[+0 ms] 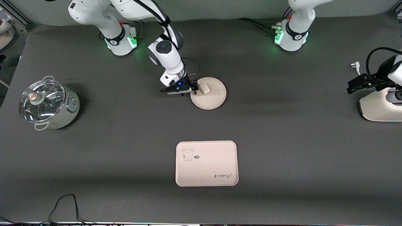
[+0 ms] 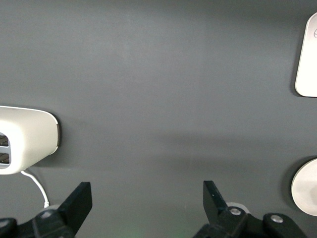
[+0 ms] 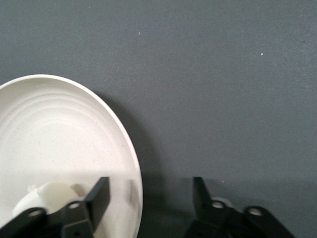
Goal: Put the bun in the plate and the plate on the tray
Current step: 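Lower the right gripper to the plate rim and grasp it, then carry the plate with the right gripper onto the white tray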
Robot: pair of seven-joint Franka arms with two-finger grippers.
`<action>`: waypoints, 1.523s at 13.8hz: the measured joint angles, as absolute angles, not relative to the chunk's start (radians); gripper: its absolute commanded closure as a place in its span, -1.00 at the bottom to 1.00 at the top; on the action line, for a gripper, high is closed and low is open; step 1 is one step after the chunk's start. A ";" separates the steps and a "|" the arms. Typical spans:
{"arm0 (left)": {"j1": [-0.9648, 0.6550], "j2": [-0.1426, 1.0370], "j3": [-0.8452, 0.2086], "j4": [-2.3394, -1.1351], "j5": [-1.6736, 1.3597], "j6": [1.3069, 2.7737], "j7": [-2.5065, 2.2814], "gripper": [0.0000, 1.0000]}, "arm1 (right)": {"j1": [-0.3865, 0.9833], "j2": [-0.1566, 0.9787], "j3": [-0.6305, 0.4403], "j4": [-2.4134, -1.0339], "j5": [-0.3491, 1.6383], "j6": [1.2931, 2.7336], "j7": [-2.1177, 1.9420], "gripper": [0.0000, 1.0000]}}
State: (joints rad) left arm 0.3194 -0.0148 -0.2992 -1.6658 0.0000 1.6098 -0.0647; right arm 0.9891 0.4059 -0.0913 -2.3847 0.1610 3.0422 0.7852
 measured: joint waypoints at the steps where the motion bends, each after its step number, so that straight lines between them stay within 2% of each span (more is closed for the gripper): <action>1: 0.319 -0.004 -0.299 -1.654 0.001 1.605 -0.065 -1.00 | 0.989 0.406 -0.091 -2.383 0.161 3.042 0.786 0.62; 4: 0.320 0.007 -0.299 -1.648 0.008 1.602 -0.065 -1.00 | 0.989 0.406 -0.091 -2.382 0.161 3.042 0.786 1.00; 13: 0.319 0.008 -0.299 -1.643 0.017 1.595 -0.065 -1.00 | 0.976 0.391 -0.090 -2.370 0.161 3.045 0.787 1.00; 15: 0.319 0.009 -0.299 -1.643 0.018 1.593 -0.065 -1.00 | 0.947 0.346 -0.091 -2.358 0.161 3.008 0.786 1.00; 19: 0.319 0.013 -0.299 -1.642 0.018 1.591 -0.065 -1.00 | 0.907 0.173 -0.091 -2.347 0.163 2.858 0.786 1.00; 21: 0.319 0.015 -0.299 -1.642 0.018 1.590 -0.065 -1.00 | 0.899 0.129 -0.091 -2.344 0.172 2.840 0.786 1.00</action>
